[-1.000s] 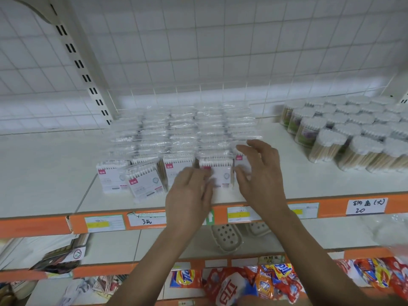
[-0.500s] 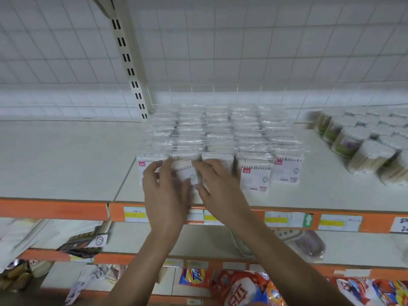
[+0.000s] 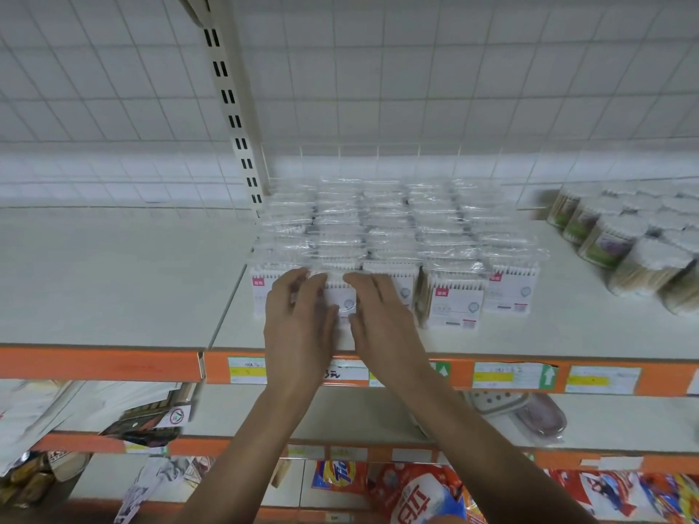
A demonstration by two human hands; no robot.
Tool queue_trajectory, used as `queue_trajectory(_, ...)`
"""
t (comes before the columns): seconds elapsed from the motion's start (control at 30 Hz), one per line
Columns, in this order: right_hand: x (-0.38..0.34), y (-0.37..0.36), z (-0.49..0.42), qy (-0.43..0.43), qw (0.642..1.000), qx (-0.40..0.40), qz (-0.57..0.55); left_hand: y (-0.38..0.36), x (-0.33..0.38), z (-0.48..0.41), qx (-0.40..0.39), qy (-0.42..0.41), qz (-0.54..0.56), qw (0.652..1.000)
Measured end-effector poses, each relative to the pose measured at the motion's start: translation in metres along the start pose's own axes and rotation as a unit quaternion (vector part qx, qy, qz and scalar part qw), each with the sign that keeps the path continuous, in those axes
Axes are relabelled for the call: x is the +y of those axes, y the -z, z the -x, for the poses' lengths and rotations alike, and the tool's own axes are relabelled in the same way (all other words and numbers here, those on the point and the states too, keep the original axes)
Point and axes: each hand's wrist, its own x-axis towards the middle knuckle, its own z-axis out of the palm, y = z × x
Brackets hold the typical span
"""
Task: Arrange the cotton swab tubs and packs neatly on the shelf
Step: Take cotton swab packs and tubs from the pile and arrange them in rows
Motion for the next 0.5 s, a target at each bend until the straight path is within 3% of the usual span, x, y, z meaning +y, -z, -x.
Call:
queue_trajectory(0.2,0.013,0.020,0.015,-0.030,0.994,0.094,0.036,0.003,0.007,0.004,0.038,-0.042,-0.019,0.998)
queue_trajectory(0.33,0.033,0.046,0.025,-0.092,0.977,0.176,0.077,-0.009,0.024,0.009,0.027,-0.129,0.038,0.991)
queue_trajectory(0.5,0.054,0.060,0.028,-0.124,0.975,0.141,0.119,-0.037,0.051,0.014,-0.028,-0.201,0.050,0.978)
